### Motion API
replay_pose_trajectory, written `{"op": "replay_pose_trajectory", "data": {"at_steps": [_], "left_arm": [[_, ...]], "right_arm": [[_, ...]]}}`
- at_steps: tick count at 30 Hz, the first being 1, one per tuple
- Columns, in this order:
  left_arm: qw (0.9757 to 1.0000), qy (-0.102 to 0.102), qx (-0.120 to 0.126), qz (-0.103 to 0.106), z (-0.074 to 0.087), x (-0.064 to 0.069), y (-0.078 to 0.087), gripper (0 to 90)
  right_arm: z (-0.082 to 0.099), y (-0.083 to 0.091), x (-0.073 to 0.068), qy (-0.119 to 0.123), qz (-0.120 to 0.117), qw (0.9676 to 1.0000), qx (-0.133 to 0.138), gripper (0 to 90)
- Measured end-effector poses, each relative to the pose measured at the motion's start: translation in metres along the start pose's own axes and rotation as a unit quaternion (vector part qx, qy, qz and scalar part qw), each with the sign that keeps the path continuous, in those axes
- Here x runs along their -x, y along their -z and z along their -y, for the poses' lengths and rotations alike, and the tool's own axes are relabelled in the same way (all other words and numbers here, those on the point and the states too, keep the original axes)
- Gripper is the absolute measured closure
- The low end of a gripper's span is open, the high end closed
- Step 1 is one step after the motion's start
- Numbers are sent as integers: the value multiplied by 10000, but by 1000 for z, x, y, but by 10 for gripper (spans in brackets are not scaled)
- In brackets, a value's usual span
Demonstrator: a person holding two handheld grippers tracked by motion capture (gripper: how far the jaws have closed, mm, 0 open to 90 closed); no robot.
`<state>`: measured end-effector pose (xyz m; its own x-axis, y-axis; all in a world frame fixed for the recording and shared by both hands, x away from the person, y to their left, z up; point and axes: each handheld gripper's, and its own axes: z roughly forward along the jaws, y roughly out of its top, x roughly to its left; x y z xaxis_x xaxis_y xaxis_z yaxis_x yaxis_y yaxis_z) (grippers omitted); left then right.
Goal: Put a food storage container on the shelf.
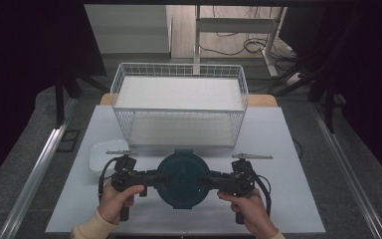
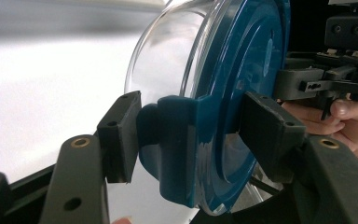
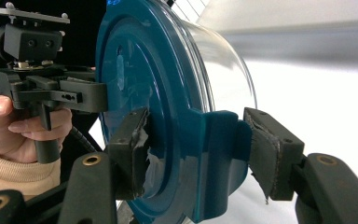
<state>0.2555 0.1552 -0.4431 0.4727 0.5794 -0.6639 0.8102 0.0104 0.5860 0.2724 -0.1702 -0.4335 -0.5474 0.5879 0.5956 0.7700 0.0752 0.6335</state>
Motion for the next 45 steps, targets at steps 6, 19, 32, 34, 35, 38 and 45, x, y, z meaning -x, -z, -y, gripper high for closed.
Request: {"op": "replay_pose_trajectory", "data": {"at_steps": [6,19,32,34,35,38,45], "left_arm": [[9999,-109,80,-39,-10,6,7,401],[9995,-275,180,19,-34,15,10,403],[9987,-394,327,57,-57,23,19,405],[9985,-412,350,64,-60,23,21,405],[9985,-411,369,65,-62,24,21,405],[9982,-442,394,43,-67,24,23,405],[9976,-513,452,60,-81,28,31,407]], "right_arm": [[-10,3,-7,140,-11,9999,76,427],[-34,12,-13,314,24,9992,238,427],[-59,19,-23,527,42,9979,361,427],[-63,20,-25,559,38,9977,376,427],[-65,20,-26,588,48,9975,394,427],[-70,20,-26,606,35,9973,425,427],[-85,22,-32,717,10,9963,482,428]]}}
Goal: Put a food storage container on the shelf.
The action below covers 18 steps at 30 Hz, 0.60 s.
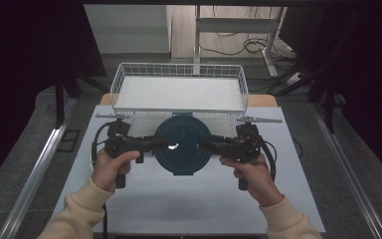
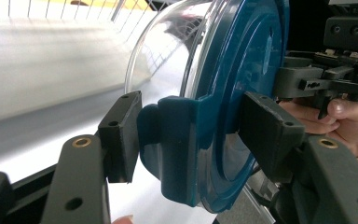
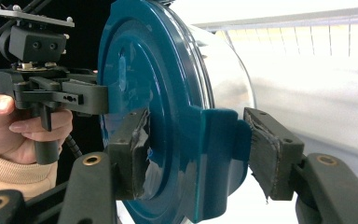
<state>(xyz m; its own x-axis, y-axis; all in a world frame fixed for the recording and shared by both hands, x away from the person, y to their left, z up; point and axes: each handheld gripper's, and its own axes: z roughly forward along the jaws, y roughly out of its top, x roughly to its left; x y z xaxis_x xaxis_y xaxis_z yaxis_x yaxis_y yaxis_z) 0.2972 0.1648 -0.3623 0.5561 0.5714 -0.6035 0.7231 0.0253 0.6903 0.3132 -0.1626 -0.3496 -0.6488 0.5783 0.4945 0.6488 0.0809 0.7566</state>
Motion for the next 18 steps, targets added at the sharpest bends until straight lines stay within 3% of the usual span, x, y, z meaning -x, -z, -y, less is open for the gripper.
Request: {"op": "replay_pose_trajectory", "data": {"at_steps": [18], "left_arm": [[9999,-111,67,4,-45,2,7,407]], "right_arm": [[-47,-1,-2,135,-47,9999,71,432]]}}
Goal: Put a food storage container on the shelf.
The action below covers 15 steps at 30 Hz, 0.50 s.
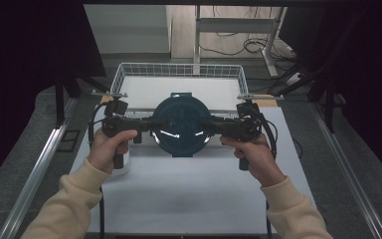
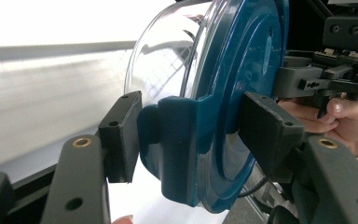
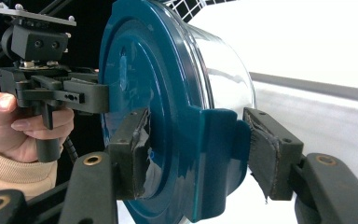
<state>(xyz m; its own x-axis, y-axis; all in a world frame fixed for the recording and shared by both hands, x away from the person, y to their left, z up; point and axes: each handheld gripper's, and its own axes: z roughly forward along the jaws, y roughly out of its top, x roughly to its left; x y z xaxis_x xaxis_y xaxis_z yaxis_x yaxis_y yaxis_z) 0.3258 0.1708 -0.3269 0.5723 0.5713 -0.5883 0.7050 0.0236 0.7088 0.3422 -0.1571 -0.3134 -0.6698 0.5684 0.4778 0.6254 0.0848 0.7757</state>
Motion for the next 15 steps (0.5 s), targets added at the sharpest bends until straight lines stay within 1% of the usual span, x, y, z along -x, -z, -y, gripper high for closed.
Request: {"op": "replay_pose_trajectory", "data": {"at_steps": [8,13,15], "left_arm": [[10000,-36,27,39,-21,-1,1,408],[10000,-25,3,47,-36,-4,0,407],[10000,-19,-4,53,-42,-5,0,407]], "right_arm": [[-21,0,0,90,44,9999,44,433],[-38,-2,3,58,36,10000,2,434],[-41,-3,4,57,32,10000,12,435]]}}
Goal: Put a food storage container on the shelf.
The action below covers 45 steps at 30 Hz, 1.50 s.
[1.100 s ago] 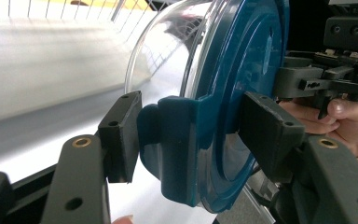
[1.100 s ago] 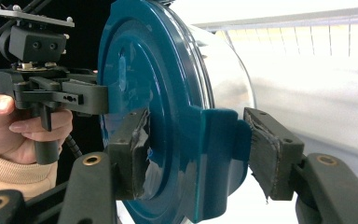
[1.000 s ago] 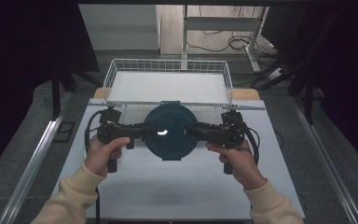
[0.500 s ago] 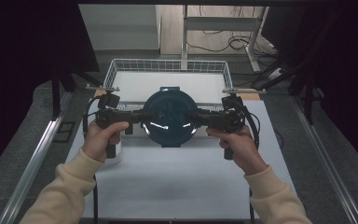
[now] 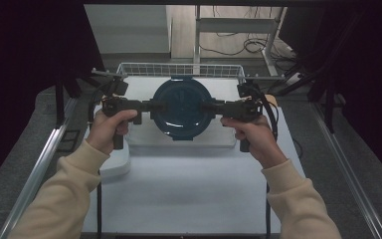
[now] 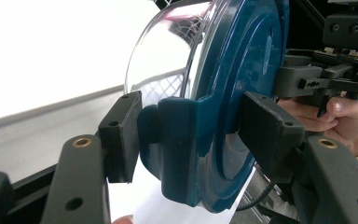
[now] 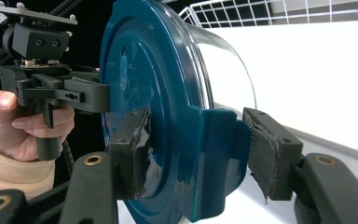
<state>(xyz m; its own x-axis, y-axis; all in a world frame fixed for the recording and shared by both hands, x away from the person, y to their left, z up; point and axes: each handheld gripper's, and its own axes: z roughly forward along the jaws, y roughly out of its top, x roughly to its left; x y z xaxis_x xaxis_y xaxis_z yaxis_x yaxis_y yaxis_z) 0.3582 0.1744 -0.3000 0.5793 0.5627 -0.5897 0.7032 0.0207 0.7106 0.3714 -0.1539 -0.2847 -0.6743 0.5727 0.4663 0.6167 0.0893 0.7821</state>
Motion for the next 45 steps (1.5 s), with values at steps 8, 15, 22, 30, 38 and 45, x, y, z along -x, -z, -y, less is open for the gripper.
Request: {"op": "replay_pose_trajectory", "data": {"at_steps": [8,15,22,30,38,45], "left_arm": [[9999,-91,-27,-74,-26,0,2,406],[10000,46,-39,-36,-41,-13,-3,399],[9999,138,-86,26,-53,-27,-7,398],[9998,110,-135,-40,-72,-34,-12,397],[9996,206,-174,-56,-79,-41,-17,398],[9990,305,-306,-130,-79,-54,-27,395]], "right_arm": [[-23,-4,5,-41,-57,10000,-5,437],[-38,-11,10,-78,14,10000,-11,438],[-48,-20,19,-164,20,9998,-79,441],[-64,-29,32,-291,-51,9995,-106,442],[-69,-33,41,-419,-64,9991,-98,442],[-69,-43,54,-616,-57,9978,-222,439]]}}
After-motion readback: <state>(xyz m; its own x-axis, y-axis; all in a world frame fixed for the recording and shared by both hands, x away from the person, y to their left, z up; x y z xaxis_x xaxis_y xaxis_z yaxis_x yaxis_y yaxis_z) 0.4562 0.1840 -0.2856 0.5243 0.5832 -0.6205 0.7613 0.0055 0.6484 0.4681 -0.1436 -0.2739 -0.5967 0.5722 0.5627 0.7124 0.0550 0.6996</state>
